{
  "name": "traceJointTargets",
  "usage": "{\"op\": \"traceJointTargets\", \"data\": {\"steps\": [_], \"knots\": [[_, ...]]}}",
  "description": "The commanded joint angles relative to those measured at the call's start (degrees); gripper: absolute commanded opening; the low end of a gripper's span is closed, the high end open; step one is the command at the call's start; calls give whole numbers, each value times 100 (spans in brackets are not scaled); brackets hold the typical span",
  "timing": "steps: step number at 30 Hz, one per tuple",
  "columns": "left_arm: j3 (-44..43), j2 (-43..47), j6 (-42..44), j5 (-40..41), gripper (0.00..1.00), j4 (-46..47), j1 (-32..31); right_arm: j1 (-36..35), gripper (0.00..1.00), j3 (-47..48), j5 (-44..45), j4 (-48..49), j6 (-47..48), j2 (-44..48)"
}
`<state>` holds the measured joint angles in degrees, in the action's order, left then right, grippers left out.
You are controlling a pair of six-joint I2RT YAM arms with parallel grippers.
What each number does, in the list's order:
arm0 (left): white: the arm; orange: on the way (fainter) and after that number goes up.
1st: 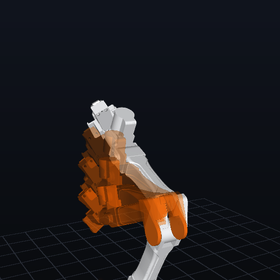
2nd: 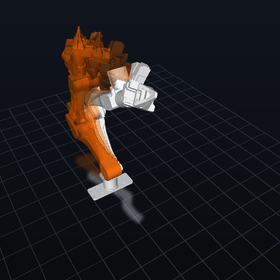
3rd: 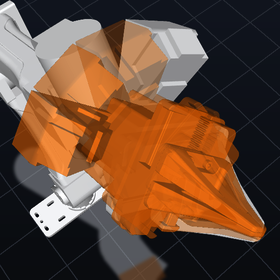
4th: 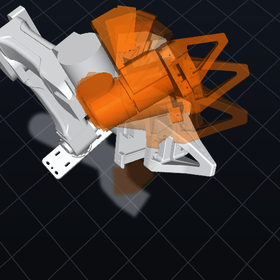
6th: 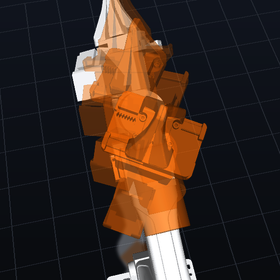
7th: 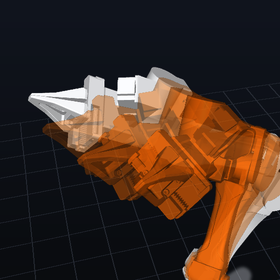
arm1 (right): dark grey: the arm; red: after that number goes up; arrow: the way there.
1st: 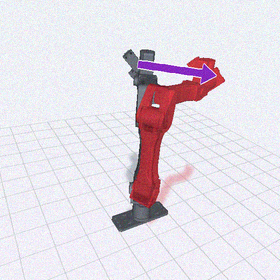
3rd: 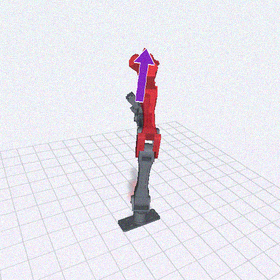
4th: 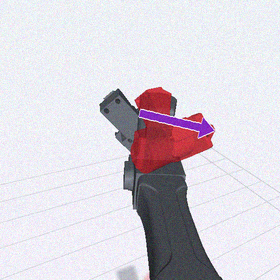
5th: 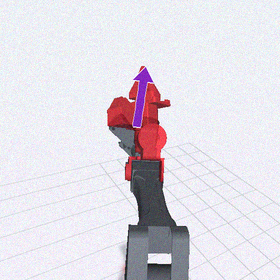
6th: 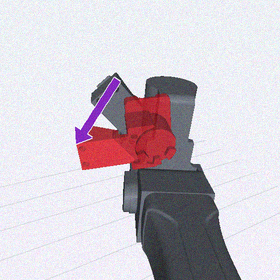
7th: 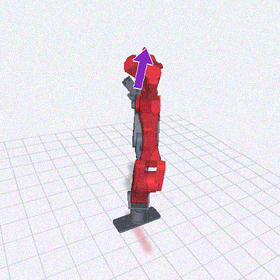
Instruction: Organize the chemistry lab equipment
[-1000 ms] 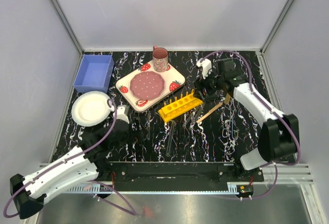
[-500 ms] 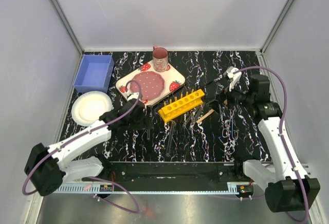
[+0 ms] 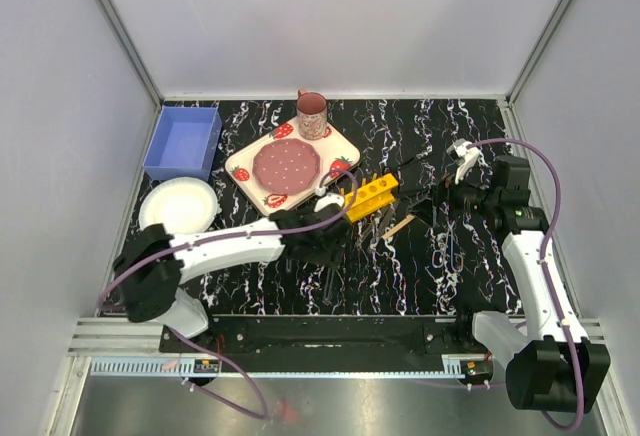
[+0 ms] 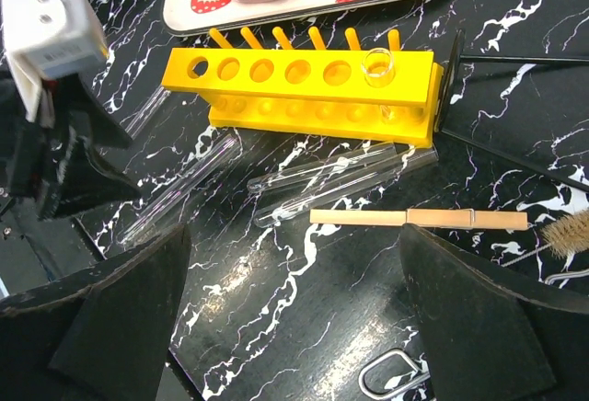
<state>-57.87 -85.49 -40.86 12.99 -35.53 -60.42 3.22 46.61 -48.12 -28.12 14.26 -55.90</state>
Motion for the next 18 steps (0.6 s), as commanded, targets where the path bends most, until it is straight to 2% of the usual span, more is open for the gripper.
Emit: {"op": "traceJointTargets", "data": {"steps": [1,8,18], "knots": [[-655,-668,-133,344,62,-314,-250,73,100,111,13,131,-20,0],[-911,-1232,-36,300,49,-341,-347,135,100,120,-5,87,-2,-18],[-1007,-1619,-1,151,37,-332,-426,170,100,120,-31,61,15,-53]]}}
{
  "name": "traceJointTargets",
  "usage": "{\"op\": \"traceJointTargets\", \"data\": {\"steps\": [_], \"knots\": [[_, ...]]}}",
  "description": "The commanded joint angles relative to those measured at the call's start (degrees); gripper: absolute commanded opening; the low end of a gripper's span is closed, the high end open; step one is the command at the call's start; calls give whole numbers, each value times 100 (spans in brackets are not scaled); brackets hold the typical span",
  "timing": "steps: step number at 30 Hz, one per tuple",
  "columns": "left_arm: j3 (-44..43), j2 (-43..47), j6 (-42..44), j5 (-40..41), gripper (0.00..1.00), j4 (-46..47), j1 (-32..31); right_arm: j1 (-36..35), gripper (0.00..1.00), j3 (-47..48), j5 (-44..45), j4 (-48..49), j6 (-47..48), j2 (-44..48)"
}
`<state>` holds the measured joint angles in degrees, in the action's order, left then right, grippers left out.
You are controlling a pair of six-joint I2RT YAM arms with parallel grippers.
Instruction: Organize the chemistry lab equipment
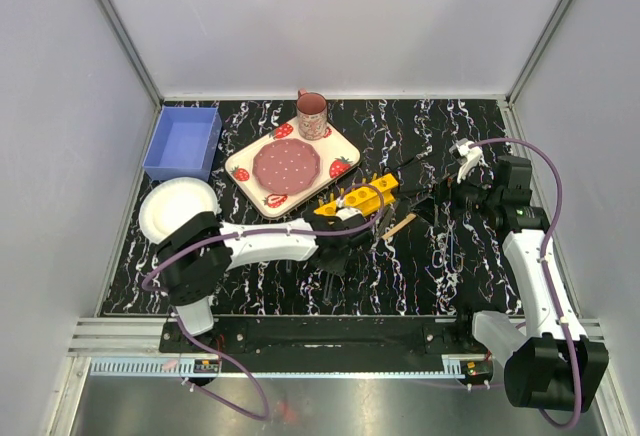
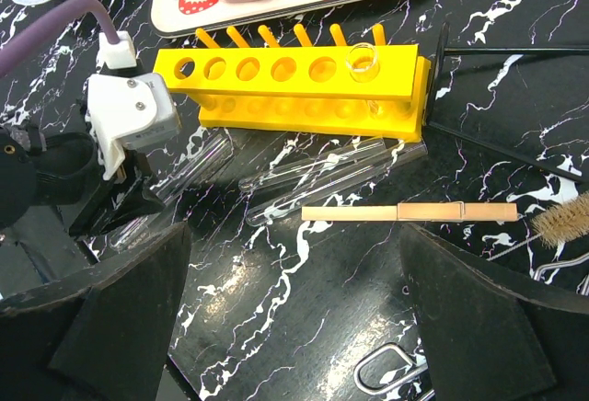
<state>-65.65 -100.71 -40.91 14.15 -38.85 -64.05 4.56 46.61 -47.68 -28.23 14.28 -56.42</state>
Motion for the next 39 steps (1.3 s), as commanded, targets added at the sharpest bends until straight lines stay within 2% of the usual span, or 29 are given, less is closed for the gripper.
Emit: {"op": "traceJointTargets", "data": {"steps": [1,9,13,16,21,25,28,31,33,35,39], "knots": [[-238,-124,-5,18,36,0,-72,45,100,120,-66,72,22,-9],[-168,-292,-49,-106,31,61,-99,63,100,103,-110,63,22,-26],[-36,-231,-67,-106,18,150,-116,80,100,103,-127,63,22,-18],[86,-108,-102,-27,15,194,-134,98,100,85,-180,63,74,26],[499,533,-128,219,12,482,-283,98,100,50,-505,-33,276,149],[1244,1438,-50,369,11,1097,-450,98,100,15,-1154,-393,961,255],[1877,2273,204,334,11,1888,-590,98,100,181,-1691,-981,1506,185],[2396,3090,424,211,11,2618,-670,-7,100,646,-1947,-2025,2269,-140],[2582,3407,539,141,11,3066,-705,-165,100,1217,-1894,-3106,2857,-552],[2750,3803,689,71,11,3426,-723,-612,100,1743,-1824,-3922,3001,-956],[2663,4041,917,26,11,3630,-740,-1509,100,2317,-1789,-4209,2258,-1371]]}}
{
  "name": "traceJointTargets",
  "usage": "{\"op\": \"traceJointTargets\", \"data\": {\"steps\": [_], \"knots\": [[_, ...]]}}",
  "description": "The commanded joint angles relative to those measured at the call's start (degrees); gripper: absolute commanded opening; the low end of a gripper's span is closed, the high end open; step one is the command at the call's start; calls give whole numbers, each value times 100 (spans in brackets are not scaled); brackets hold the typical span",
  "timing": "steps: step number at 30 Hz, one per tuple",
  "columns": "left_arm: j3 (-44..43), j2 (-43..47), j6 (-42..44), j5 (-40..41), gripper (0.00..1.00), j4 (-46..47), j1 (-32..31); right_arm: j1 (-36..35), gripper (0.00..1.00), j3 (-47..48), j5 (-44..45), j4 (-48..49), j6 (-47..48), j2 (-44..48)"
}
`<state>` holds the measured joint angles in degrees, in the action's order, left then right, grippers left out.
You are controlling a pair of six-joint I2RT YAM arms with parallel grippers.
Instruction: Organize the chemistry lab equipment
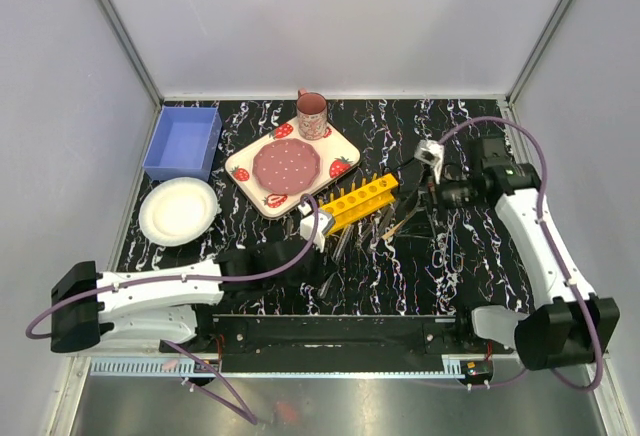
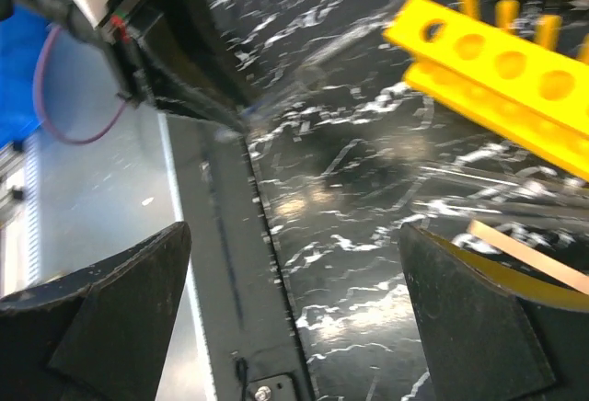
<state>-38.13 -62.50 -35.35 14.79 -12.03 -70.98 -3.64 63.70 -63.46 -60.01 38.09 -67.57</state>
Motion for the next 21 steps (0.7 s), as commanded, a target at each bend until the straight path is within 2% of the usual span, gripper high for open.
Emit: {"op": "traceJointTargets", "data": {"steps": [1,3,6,18,21], "knots": [[-203,221,450,-29,11,957,-56,-804,100,687,-193,-935,-413,-309],[-317,212,503,-2,11,948,-91,-971,100,793,-114,-268,-1499,-449],[-511,212,600,33,11,948,-135,-1042,100,986,-105,77,-2163,-730],[-749,-69,723,33,11,1142,-171,-1648,96,1180,106,130,-2639,-1329],[-775,-131,723,-2,11,1186,-171,-1815,93,1197,220,217,-2718,-1381]]}}
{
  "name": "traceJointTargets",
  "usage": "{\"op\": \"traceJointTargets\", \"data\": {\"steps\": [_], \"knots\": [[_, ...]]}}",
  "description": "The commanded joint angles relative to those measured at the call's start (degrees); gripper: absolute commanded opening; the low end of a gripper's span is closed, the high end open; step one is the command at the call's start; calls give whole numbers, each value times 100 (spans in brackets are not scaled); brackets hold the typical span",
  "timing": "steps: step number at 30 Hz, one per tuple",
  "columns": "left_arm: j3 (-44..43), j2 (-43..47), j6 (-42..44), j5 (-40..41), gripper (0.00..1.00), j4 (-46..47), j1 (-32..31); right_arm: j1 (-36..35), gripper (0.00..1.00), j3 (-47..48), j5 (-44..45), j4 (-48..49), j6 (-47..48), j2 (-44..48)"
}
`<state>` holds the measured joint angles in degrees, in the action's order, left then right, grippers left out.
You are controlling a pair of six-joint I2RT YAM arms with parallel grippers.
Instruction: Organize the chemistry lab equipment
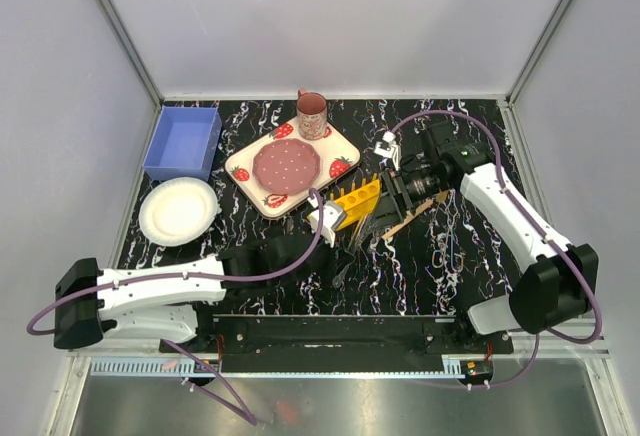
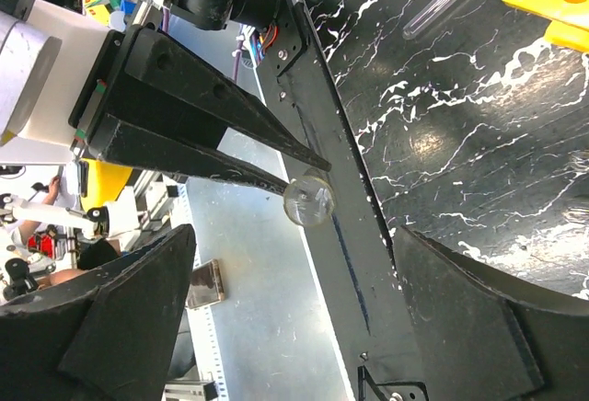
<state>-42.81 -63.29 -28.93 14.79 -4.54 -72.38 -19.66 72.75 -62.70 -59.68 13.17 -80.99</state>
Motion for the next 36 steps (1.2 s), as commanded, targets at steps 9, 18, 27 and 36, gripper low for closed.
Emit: {"op": "traceJointTargets", "data": {"steps": [9,18,27,36], "knots": [[-439,-272,124,-81,11,550,-31,-389,81,529,425,273,-245,-330],[-553,-403,168,7,11,462,-31,-521,58,600,434,273,-280,-461],[-527,-386,80,376,11,339,-31,-548,42,670,425,167,-253,-479],[-413,-272,-7,622,13,348,-31,-548,22,863,337,71,-245,-549]]}}
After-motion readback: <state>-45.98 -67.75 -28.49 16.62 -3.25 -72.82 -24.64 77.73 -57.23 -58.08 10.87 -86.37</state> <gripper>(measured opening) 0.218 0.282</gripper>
